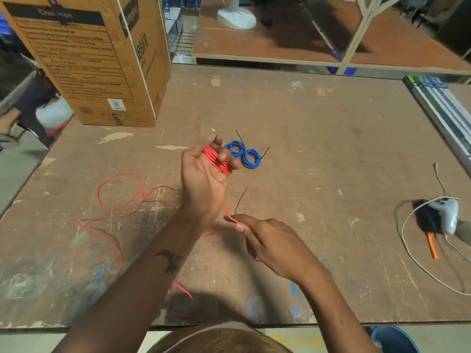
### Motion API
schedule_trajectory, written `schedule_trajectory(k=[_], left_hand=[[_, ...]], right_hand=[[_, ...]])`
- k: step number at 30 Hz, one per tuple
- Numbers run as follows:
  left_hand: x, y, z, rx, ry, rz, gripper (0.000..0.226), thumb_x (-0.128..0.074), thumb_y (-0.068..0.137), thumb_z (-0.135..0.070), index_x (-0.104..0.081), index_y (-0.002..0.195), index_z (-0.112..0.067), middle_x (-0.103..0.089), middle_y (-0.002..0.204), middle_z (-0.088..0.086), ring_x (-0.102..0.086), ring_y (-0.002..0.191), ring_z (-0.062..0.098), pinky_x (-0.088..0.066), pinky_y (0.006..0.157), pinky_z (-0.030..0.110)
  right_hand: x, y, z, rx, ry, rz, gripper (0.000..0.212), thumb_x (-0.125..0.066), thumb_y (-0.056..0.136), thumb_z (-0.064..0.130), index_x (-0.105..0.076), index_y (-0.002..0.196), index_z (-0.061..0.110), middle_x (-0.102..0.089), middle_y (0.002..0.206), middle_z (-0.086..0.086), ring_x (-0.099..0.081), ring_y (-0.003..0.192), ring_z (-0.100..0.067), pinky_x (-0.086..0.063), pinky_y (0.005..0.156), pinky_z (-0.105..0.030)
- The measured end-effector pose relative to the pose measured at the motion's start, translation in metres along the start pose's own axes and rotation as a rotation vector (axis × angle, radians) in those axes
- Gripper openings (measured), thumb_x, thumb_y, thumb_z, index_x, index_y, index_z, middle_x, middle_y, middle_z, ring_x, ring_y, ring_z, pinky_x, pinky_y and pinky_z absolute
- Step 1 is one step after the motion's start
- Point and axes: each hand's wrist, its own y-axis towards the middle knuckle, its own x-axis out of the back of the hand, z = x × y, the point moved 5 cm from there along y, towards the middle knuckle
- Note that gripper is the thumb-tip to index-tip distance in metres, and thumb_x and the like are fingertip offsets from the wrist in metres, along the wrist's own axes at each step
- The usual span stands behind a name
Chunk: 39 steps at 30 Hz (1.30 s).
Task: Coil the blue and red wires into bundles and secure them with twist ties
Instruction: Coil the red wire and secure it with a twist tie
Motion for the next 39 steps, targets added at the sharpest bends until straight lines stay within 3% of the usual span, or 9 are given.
schedule_trajectory(k=[4,8,14,22,26,30,33,36,39], left_hand=[[-0.005,0.008,-0.008,0.051,0.087,0.063,0.046,-0.021,0.106,-0.035,-0.059,0.103,-0.01,-0.039,0.066,-0.001,-0.047,0.062,0.023,-0.042,0.069,0.036],[-0.011,0.013,-0.013,0.097,0.04,0.135,0.042,-0.025,0.106,-0.036,-0.059,0.101,-0.011,-0.036,0.064,-0.002,-0.046,0.059,0.022,-0.043,0.067,0.035],[-0.021,0.008,-0.01,0.222,0.122,0.253,0.044,-0.021,0.107,-0.036,-0.054,0.088,-0.014,-0.022,0.059,-0.005,-0.038,0.044,0.016,-0.036,0.055,0.033],[-0.018,0.015,-0.008,0.133,0.208,0.252,0.04,-0.022,0.106,-0.033,-0.053,0.092,-0.012,-0.033,0.058,-0.004,-0.042,0.051,0.021,-0.038,0.063,0.036],[0.004,0.028,-0.004,-0.022,0.544,0.092,0.039,-0.032,0.098,-0.037,-0.058,0.093,-0.009,-0.039,0.057,-0.003,-0.046,0.052,0.024,-0.044,0.061,0.034],[0.036,0.031,-0.005,-0.112,0.886,0.037,0.044,-0.034,0.102,-0.045,-0.059,0.102,-0.009,-0.052,0.062,-0.003,-0.054,0.062,0.022,-0.046,0.072,0.035],[0.041,0.015,0.003,-0.139,1.162,0.146,0.039,-0.031,0.109,-0.036,-0.06,0.105,-0.011,-0.062,0.075,0.007,-0.059,0.074,0.023,-0.046,0.078,0.03],[0.047,-0.009,0.024,-0.033,1.472,0.249,0.032,-0.028,0.105,-0.047,-0.058,0.097,-0.038,-0.06,0.087,-0.014,-0.055,0.08,0.007,-0.041,0.082,0.024],[0.048,-0.032,0.035,0.06,1.469,0.242,0.026,-0.028,0.11,-0.054,-0.049,0.094,-0.05,-0.052,0.091,-0.026,-0.046,0.085,-0.014,-0.043,0.092,0.028]], right_hand=[[0.006,-0.005,-0.01,-0.098,0.067,-0.257,0.029,-0.034,0.117,0.047,-0.059,0.111,0.034,-0.056,0.065,0.031,-0.049,0.054,-0.004,-0.041,0.063,-0.035],[0.009,-0.008,-0.025,-0.195,0.125,-0.358,0.029,-0.034,0.117,0.042,-0.053,0.097,0.034,-0.049,0.051,0.009,-0.054,0.048,-0.009,-0.03,0.054,-0.019],[-0.002,0.002,-0.049,-0.381,-0.014,-0.437,0.029,-0.032,0.116,0.044,-0.053,0.099,0.035,-0.046,0.051,0.008,-0.049,0.056,-0.016,-0.041,0.059,-0.036],[-0.017,0.008,-0.04,-0.216,0.134,-0.203,0.026,-0.036,0.116,0.047,-0.058,0.105,0.04,-0.061,0.065,0.006,-0.061,0.064,-0.014,-0.055,0.072,-0.042],[-0.01,-0.001,-0.016,-0.172,0.31,-0.315,0.025,-0.042,0.117,0.038,-0.064,0.105,0.034,-0.059,0.067,0.024,-0.057,0.06,-0.008,-0.055,0.071,-0.041],[0.008,-0.017,0.003,-0.176,0.531,-0.401,0.026,-0.047,0.115,0.037,-0.07,0.106,0.032,-0.041,0.06,0.011,-0.036,0.054,-0.009,-0.034,0.057,-0.03],[0.027,-0.021,0.008,-0.177,0.637,-0.409,0.025,-0.05,0.113,0.04,-0.071,0.111,0.029,-0.04,0.063,0.008,-0.035,0.057,-0.011,-0.033,0.057,-0.03],[0.057,-0.017,0.011,-0.146,0.588,-0.435,0.024,-0.055,0.113,0.042,-0.072,0.107,0.027,-0.05,0.062,0.009,-0.043,0.057,-0.013,-0.038,0.059,-0.033],[0.09,-0.002,0.001,-0.145,0.488,-0.553,0.022,-0.06,0.11,0.039,-0.074,0.098,0.028,-0.058,0.064,0.007,-0.051,0.059,-0.013,-0.041,0.059,-0.034]])
